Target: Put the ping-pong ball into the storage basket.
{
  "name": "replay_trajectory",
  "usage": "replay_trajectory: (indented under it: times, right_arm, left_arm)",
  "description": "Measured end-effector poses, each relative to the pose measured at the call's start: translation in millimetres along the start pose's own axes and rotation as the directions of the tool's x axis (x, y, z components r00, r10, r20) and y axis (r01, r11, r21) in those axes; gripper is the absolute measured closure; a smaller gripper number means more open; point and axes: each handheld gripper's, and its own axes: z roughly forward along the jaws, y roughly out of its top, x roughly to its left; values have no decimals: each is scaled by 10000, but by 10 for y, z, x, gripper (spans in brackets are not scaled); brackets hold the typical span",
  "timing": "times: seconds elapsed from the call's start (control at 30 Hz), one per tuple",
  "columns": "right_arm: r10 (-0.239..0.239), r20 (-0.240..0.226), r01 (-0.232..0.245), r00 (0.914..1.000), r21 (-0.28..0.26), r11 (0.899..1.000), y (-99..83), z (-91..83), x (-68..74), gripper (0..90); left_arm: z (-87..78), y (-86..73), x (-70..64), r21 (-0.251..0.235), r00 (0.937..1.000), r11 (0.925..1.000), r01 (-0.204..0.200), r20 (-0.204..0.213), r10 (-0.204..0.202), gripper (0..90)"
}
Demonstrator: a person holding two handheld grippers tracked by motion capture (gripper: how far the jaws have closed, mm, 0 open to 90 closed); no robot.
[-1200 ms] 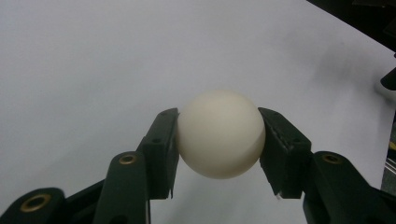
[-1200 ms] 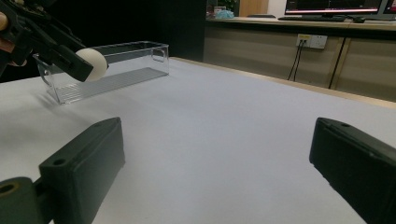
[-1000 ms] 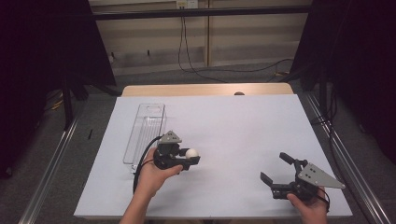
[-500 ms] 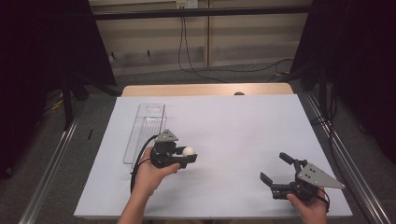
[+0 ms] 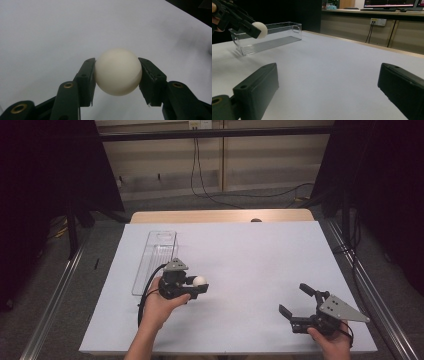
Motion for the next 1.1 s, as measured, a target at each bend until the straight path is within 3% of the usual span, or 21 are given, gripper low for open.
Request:
replay_trajectory:
  times: [0.6,1.1]
  right_arm:
    - [-52,6,52,10000,-8,10000,5,-1,6,27]
    - [-1,-24,1,10000,-49,10000,9,1,14,28]
  left_arm:
    - [-46,10,34,207,9996,9998,79,-277,-73,510]
    - [-114,11,89,31,9984,9995,308,-469,-306,510]
